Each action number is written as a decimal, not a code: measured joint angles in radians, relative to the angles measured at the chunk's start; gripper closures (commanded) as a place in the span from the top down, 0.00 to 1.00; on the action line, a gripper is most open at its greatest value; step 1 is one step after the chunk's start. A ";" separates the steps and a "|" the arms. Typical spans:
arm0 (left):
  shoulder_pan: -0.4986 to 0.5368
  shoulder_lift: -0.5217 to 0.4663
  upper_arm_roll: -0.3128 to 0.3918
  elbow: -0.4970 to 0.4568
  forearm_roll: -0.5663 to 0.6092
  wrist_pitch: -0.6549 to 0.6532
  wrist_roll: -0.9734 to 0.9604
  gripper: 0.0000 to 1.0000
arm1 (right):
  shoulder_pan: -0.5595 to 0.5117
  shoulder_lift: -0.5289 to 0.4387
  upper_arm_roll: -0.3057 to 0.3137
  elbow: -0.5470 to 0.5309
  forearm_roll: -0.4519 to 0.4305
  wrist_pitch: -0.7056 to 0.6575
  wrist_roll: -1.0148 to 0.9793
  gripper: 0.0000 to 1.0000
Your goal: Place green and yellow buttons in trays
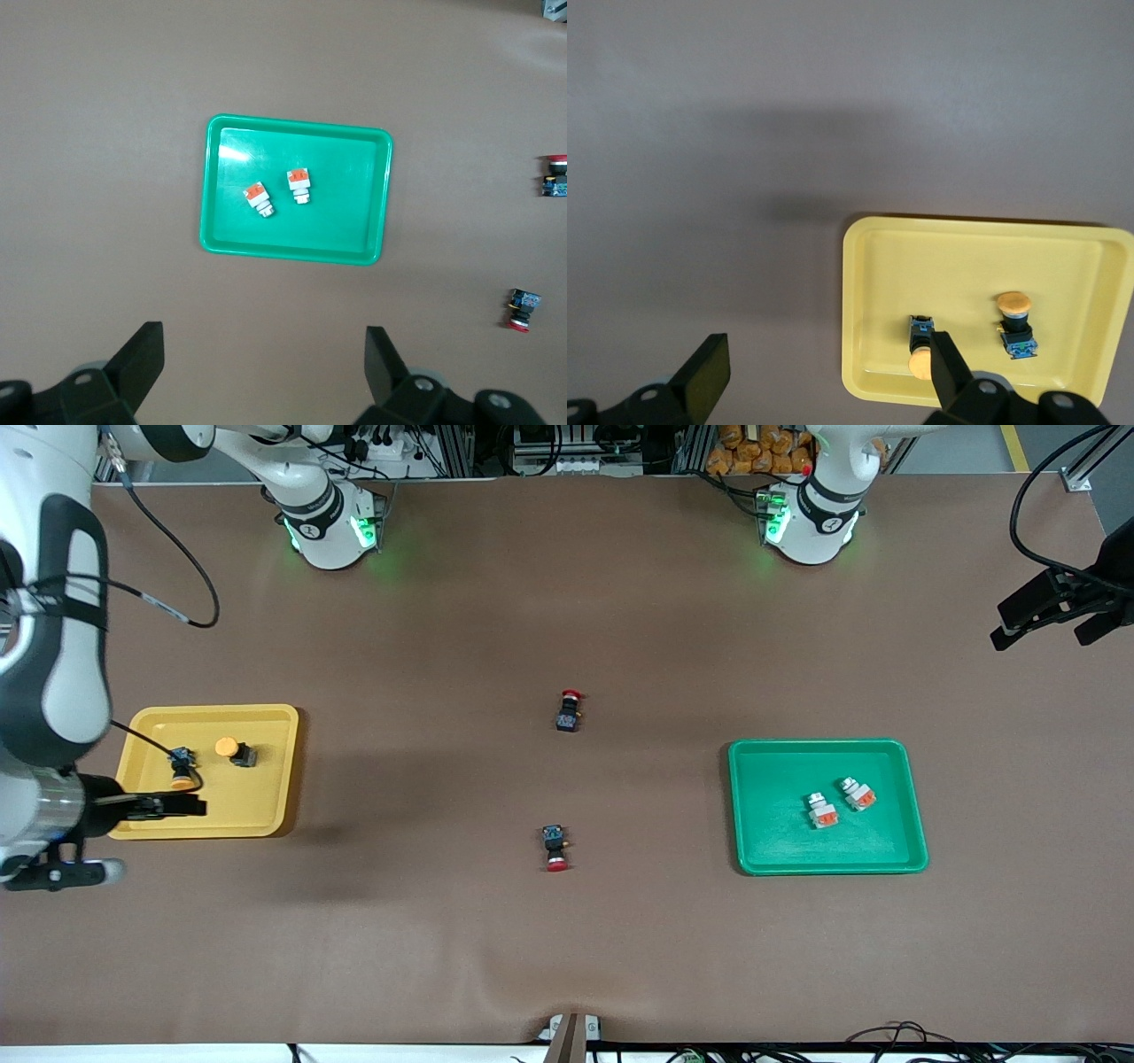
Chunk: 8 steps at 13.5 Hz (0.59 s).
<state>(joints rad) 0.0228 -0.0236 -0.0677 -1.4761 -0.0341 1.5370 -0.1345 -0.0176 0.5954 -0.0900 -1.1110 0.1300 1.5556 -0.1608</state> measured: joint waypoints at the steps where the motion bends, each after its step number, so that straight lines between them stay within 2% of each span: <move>1: 0.000 0.000 0.000 0.000 0.000 0.000 0.000 1.00 | -0.001 -0.016 0.000 0.014 0.003 -0.010 0.000 1.00; 8: 0.000 0.000 0.001 0.001 0.000 0.000 0.000 1.00 | -0.007 -0.229 -0.005 0.033 -0.017 -0.204 -0.016 1.00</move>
<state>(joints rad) 0.0228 -0.0240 -0.0672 -1.4752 -0.0341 1.5370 -0.1345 -0.0242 0.3666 -0.0952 -1.0784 0.1132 1.3512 -0.1763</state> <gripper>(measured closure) 0.000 0.000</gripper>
